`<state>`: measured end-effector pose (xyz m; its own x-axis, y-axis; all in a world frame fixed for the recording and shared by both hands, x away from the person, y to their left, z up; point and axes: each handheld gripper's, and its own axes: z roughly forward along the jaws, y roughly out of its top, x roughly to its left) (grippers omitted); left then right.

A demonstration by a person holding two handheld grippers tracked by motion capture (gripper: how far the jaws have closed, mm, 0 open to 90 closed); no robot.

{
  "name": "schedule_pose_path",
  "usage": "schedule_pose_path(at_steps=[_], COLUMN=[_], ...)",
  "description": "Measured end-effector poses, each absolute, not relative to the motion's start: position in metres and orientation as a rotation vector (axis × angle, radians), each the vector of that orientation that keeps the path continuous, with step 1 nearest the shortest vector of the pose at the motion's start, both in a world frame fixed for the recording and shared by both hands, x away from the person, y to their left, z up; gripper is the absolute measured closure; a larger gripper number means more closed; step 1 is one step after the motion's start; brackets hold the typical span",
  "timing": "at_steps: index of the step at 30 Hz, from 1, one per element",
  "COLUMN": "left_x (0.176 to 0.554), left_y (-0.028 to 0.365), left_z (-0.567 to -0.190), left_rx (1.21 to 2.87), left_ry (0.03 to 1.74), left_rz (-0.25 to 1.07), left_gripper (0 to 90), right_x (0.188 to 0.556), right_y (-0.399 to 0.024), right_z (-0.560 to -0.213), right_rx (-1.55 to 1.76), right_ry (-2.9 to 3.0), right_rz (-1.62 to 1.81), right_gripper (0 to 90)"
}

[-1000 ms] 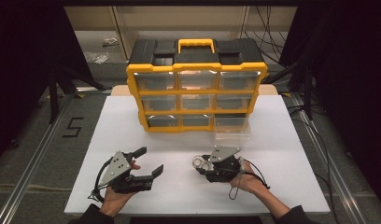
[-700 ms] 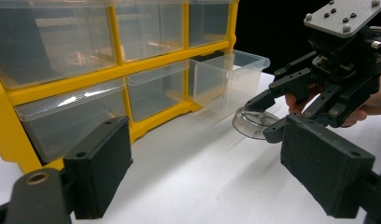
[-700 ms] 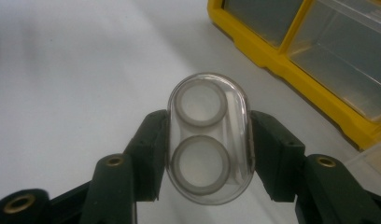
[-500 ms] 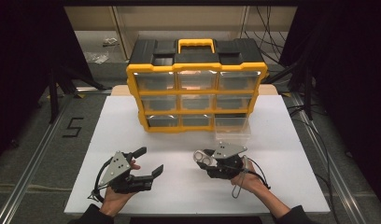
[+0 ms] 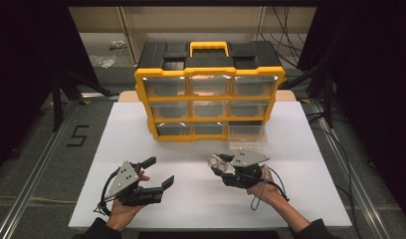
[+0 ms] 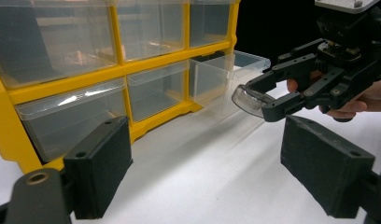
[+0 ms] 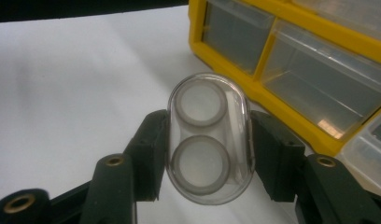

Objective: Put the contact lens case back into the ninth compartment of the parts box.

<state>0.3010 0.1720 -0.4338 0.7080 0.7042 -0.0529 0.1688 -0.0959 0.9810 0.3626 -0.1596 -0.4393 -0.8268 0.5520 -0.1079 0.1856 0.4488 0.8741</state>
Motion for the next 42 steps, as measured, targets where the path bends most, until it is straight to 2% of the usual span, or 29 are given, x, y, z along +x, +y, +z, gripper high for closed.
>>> schedule_pose_path(at_steps=[22,42], left_x=[0.301,0.301], left_y=[0.172,0.172], left_z=[-0.434,-0.434], left_rx=[1.638,1.636], left_ry=[0.718,0.721], left_rz=[0.524,0.525], left_gripper=[15.9,16.0], right_x=[0.374,0.389], right_y=[-0.168,-0.178], right_z=[-0.411,-0.402], right_rx=[0.685,0.763], right_ry=[2.196,2.126], right_rz=[1.379,1.361], right_gripper=[49.7,49.7])
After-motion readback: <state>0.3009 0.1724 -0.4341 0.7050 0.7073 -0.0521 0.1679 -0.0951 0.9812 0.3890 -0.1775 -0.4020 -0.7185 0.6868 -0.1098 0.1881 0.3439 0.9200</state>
